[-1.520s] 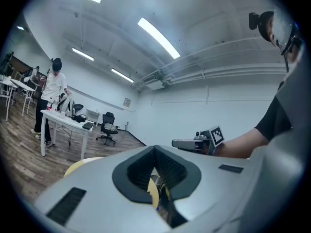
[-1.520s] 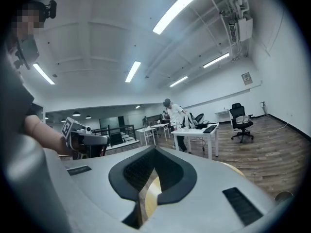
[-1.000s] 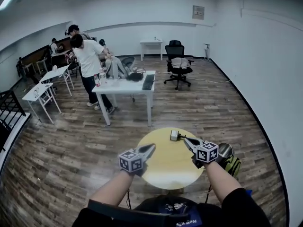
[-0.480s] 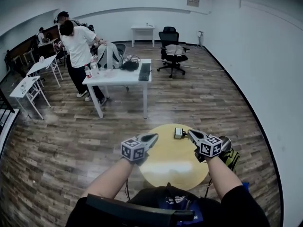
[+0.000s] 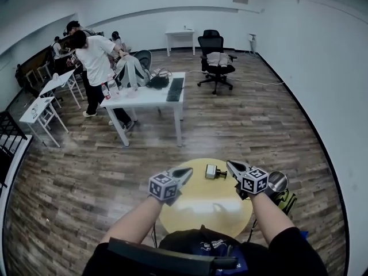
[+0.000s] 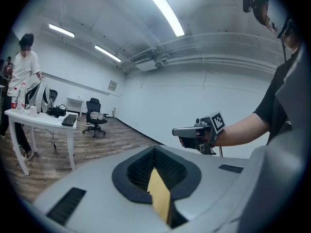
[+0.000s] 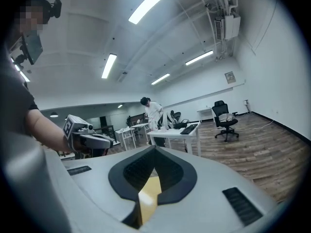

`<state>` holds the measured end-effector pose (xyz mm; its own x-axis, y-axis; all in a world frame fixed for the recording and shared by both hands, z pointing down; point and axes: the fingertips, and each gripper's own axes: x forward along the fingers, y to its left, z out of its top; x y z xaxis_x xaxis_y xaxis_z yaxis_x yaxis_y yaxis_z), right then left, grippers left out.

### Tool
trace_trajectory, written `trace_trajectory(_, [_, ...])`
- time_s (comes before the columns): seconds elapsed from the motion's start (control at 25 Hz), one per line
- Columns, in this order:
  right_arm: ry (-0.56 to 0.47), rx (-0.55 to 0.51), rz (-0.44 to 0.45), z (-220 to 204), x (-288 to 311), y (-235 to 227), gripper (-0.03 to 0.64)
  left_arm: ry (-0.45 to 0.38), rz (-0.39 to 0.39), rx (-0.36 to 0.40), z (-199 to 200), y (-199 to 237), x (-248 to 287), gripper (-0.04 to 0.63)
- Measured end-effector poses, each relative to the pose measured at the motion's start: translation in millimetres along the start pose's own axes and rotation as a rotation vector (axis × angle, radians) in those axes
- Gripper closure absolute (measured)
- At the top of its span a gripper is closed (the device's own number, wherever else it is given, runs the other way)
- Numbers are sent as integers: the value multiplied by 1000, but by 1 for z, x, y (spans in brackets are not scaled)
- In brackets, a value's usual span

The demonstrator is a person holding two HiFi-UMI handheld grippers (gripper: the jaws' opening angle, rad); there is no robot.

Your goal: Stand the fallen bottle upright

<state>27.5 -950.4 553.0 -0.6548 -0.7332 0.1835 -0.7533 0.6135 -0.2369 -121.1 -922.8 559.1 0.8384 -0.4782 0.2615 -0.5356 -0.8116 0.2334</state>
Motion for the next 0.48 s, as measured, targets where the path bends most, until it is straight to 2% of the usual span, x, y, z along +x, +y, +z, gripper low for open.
trace_trajectory(0.16, [-6, 13, 21, 2, -20, -73, 597, 85, 29, 105, -2, -9, 84, 592])
trace_trajectory(0.28, [7, 18, 29, -8, -32, -118, 597, 107, 41, 94, -2, -6, 141, 592])
trace_trajectory(0.36, [24, 20, 30, -22, -38, -139, 597, 145, 46, 112, -9, -2, 170, 592])
trace_trajectory(0.48, [33, 39, 8, -39, -36, -163, 597, 247, 24, 211, -25, 7, 201, 592])
